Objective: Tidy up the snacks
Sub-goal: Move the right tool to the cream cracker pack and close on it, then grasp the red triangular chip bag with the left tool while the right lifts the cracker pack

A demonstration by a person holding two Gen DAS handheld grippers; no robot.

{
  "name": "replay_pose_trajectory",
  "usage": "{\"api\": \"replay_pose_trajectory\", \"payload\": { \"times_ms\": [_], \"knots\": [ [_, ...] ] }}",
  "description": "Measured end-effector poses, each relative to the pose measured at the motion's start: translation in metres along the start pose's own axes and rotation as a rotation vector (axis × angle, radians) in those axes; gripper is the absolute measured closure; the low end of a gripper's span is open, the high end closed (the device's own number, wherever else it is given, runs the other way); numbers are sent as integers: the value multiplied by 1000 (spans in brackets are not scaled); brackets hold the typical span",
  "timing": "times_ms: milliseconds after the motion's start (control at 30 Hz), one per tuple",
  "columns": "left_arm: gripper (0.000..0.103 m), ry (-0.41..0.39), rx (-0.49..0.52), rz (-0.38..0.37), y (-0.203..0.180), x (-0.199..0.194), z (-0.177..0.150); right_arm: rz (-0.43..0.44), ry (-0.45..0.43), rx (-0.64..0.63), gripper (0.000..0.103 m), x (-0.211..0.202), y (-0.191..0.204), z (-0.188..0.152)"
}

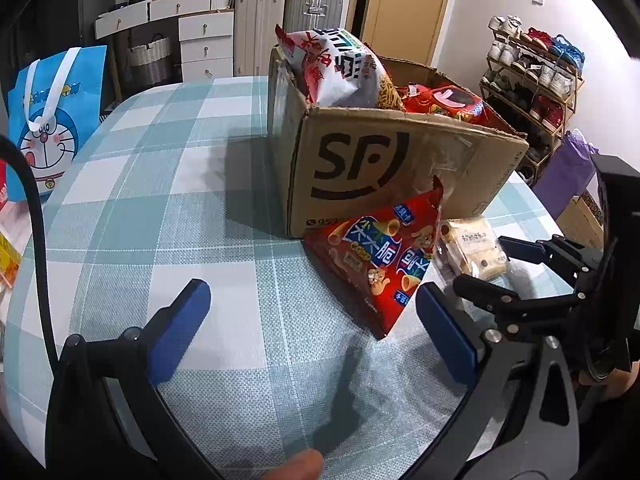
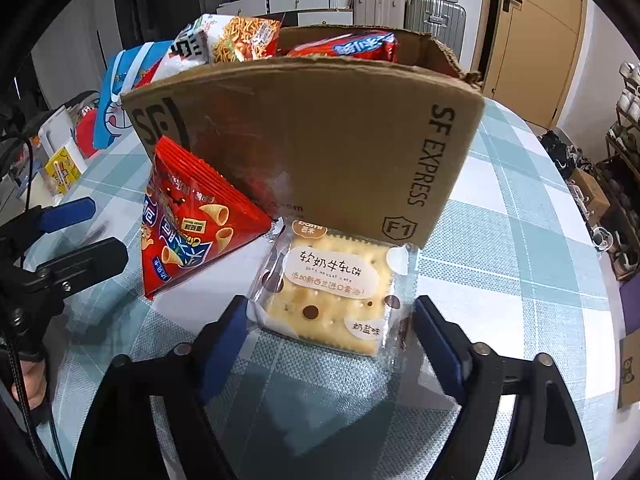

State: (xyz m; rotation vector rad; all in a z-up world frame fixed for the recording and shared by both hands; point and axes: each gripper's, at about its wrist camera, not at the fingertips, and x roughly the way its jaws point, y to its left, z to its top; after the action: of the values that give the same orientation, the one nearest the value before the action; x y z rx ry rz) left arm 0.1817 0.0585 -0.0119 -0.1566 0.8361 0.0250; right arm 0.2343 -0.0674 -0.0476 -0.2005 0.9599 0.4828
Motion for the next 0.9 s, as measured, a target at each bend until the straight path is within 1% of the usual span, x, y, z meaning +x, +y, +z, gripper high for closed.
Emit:
{"api": "replay_pose_trajectory", "payload": {
  "times_ms": [33,200,300,533,700,900],
  "knots": [
    [1,-1,0,0,0,0,0,6,-3,1,29,-2,-3,-1],
    [1,-2,0,0,0,0,0,25,-24,-14,39,-11,0,-4],
    [1,-2,-3,0,1,0,0,24,-29,-30,40,-15,2,-7],
    [1,-5,-13,-3,4,-1,2,63,-35,-16,40,-21,1,-6],
    [1,0,-23,-15,6,1,2,86,-74,-6,40,-41,-5,-2],
    [1,15,-54,-50,1,4,3,101,-120,6,40,-63,-5,6]
  ]
}}
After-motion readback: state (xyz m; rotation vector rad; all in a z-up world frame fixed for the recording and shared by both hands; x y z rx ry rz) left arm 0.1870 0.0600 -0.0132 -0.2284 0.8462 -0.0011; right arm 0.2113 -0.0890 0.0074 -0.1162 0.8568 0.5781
